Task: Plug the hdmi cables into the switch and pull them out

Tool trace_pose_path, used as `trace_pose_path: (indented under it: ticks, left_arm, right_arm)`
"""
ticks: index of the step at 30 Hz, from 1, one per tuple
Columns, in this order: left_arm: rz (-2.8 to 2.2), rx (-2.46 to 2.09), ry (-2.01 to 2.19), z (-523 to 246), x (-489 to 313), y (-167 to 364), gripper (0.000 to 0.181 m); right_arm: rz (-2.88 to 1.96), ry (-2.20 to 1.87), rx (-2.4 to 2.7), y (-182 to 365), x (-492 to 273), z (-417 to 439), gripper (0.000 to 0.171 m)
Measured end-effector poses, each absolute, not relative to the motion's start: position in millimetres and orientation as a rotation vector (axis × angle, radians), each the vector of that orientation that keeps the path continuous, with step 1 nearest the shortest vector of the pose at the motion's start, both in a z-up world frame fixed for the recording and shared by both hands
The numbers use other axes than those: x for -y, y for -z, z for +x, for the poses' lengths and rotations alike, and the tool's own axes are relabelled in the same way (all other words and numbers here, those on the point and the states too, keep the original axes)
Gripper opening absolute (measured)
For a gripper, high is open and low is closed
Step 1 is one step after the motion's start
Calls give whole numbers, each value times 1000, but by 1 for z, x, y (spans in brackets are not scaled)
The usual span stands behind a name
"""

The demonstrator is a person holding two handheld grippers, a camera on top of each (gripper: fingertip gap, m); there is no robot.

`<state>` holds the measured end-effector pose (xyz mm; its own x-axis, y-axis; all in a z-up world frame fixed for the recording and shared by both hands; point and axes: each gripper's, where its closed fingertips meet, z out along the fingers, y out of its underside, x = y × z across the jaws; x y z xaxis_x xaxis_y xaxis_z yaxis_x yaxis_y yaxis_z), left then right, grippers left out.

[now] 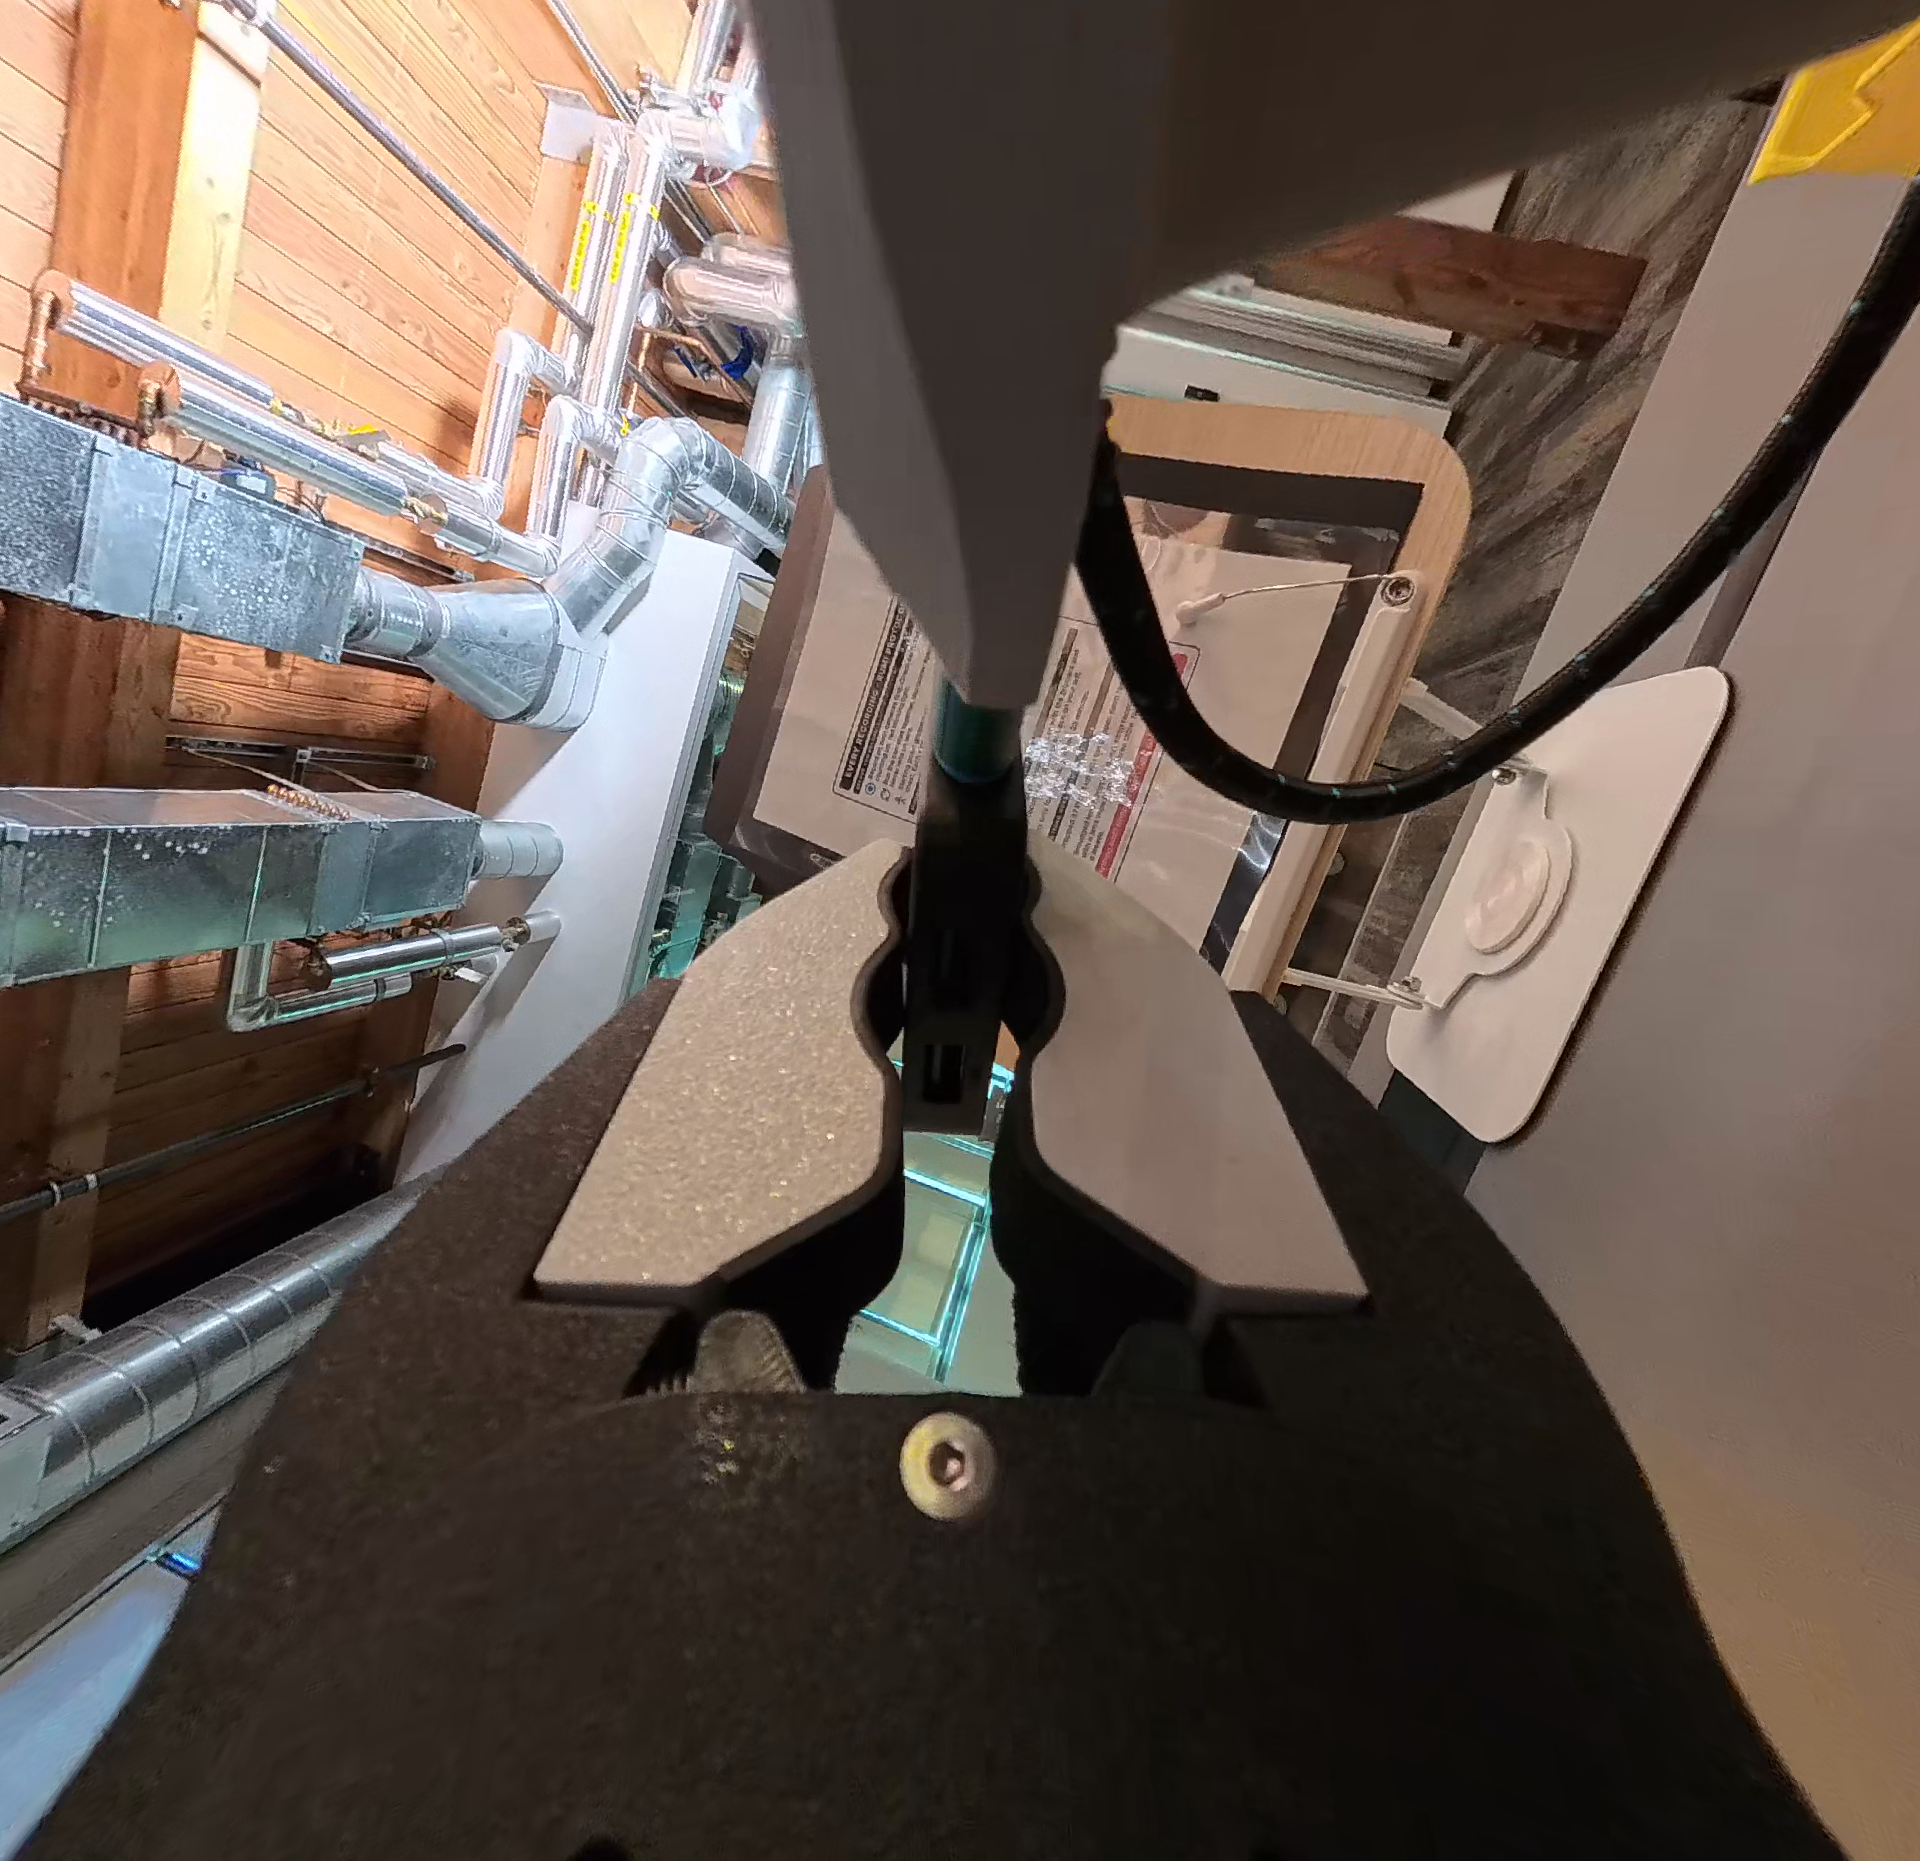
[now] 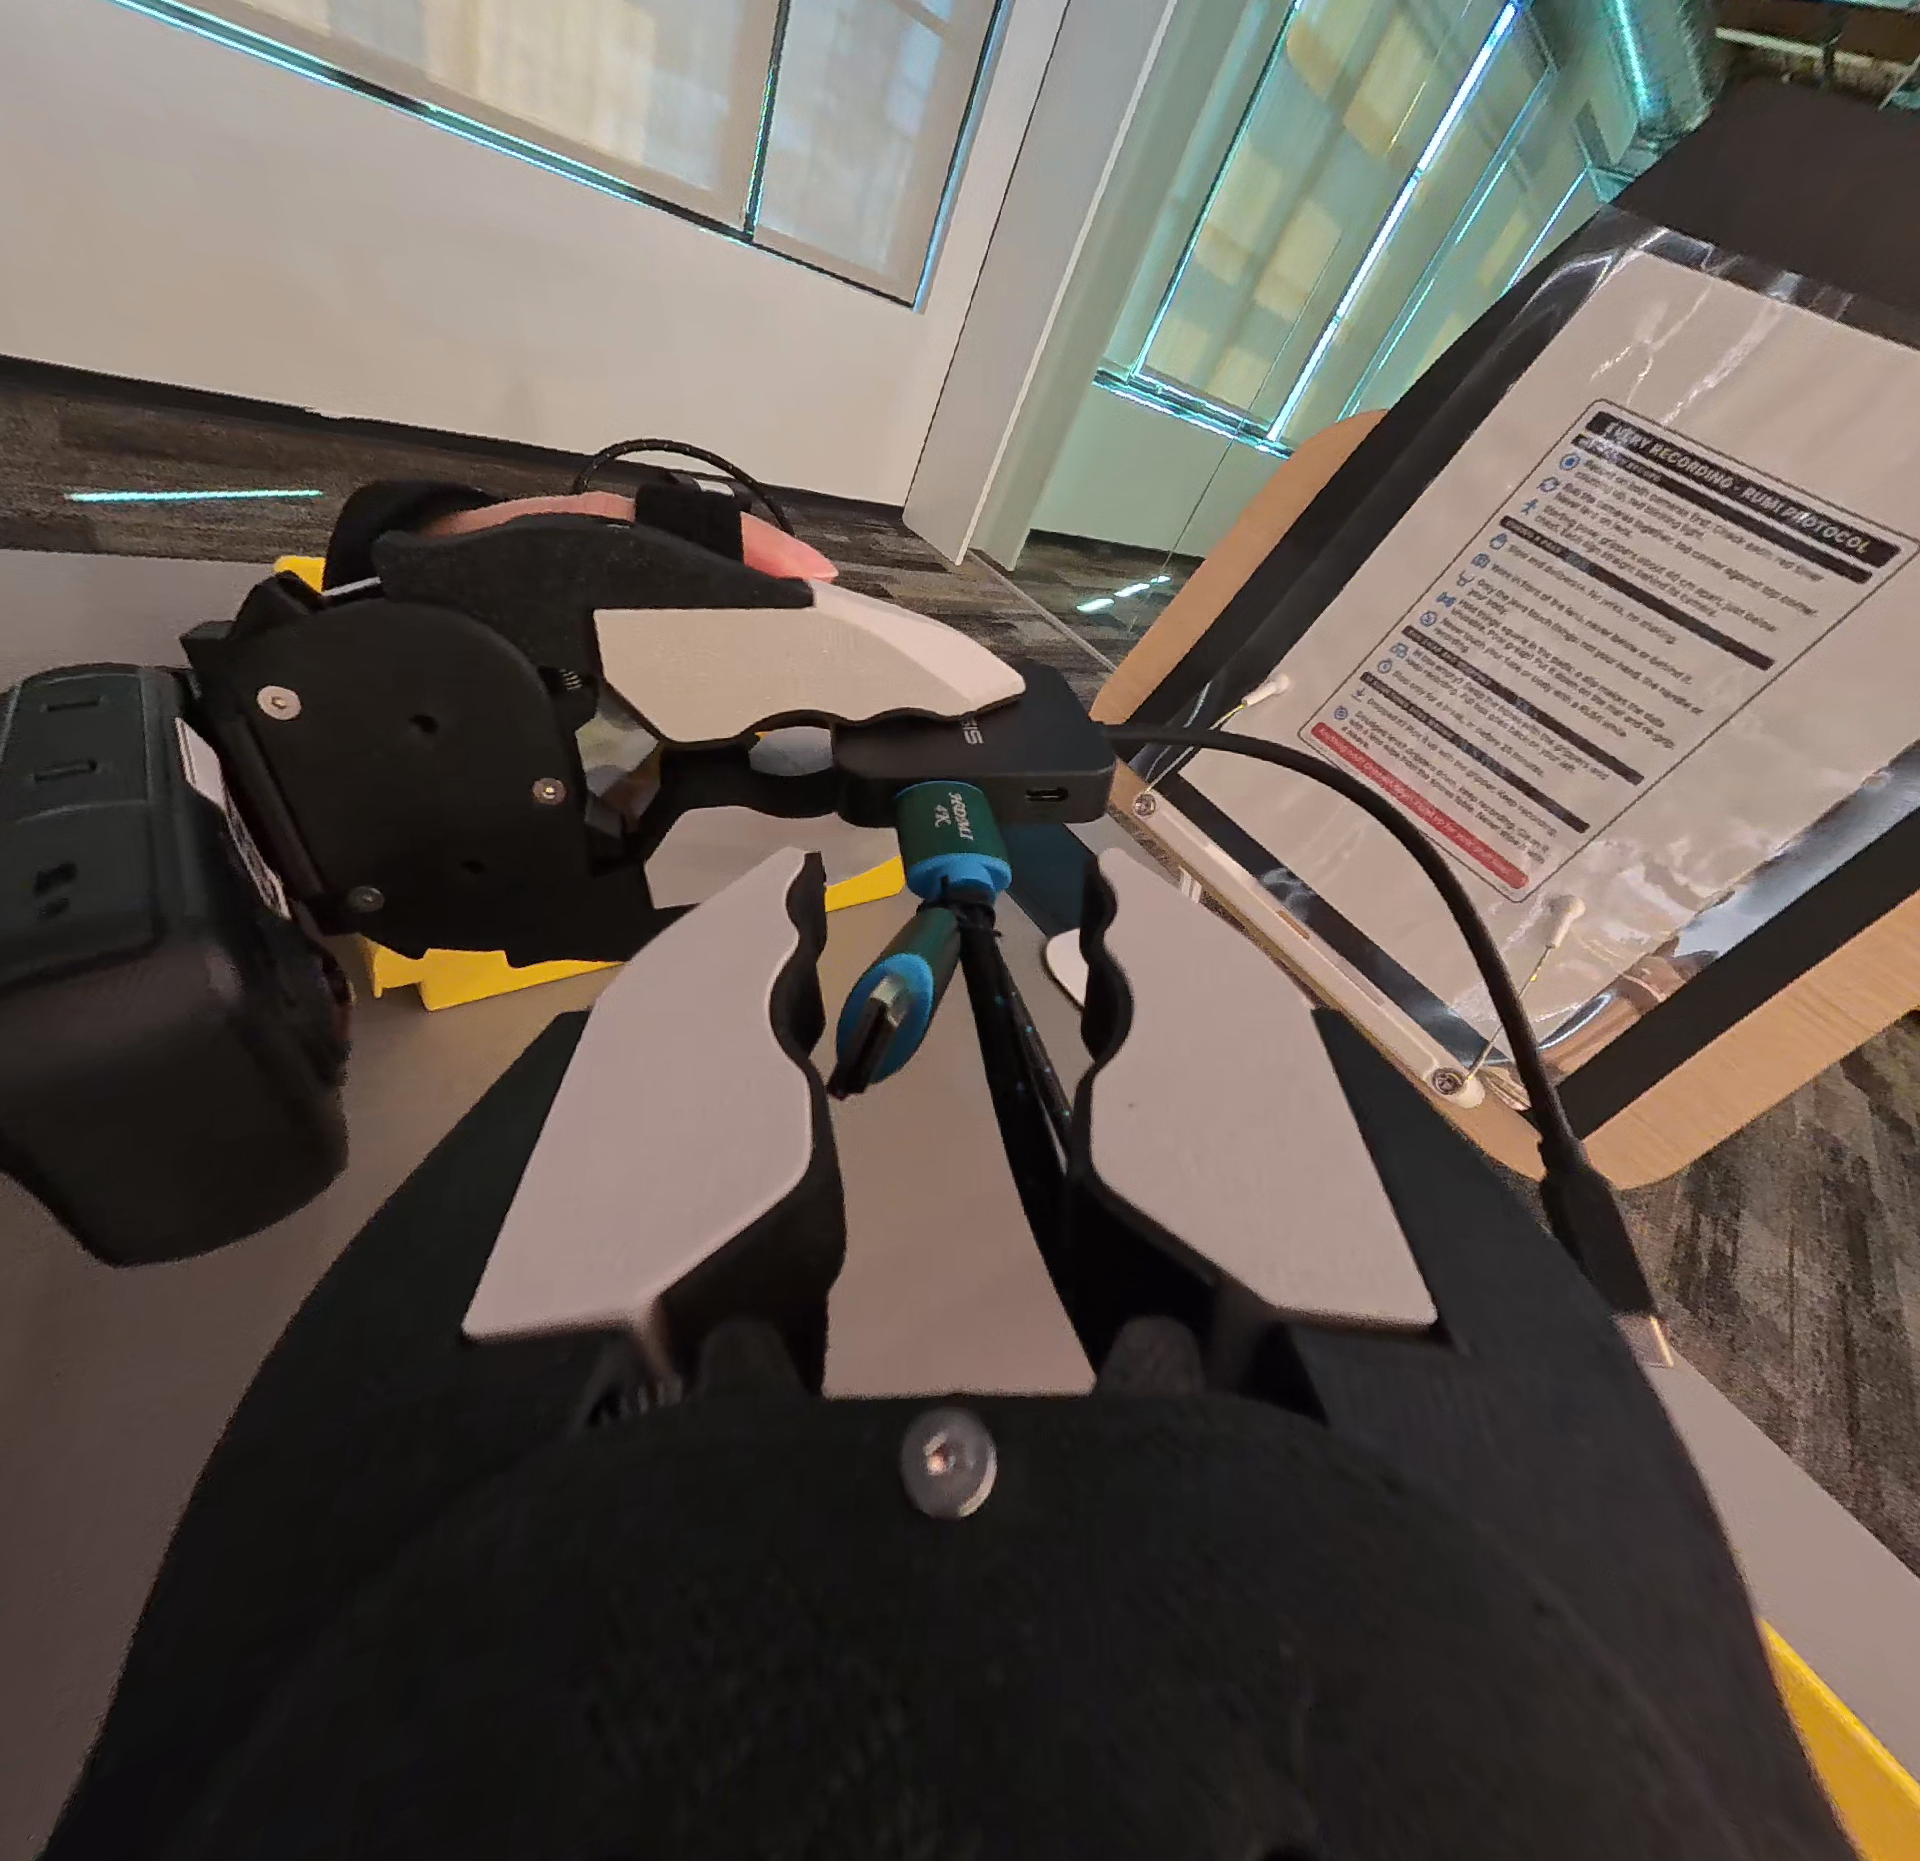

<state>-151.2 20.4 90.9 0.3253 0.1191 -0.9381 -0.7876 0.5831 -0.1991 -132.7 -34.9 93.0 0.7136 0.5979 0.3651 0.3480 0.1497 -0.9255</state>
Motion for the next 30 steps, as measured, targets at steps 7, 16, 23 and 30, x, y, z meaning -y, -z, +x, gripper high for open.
trace_pose_path:
  ticks: [7, 16, 23, 30]
  left_arm:
    - [-757, -1098, -663, -147, -19, -87, 13]
    - [-798, -1105, -673, -147, -21, -84, 13]
    - [-874, -1106, -644, -156, -32, -83, 13]
    - [-849, -1108, -630, -152, -26, -85, 13]
  right_arm:
    - [-1411, -161, 798, -93, 32, -133, 32]
    - [-1465, -214, 759, -91, 25, -126, 33]
    - [-1465, -298, 804, -94, 36, -135, 58]
    - [-1391, -45, 880, -87, 31, -138, 62]
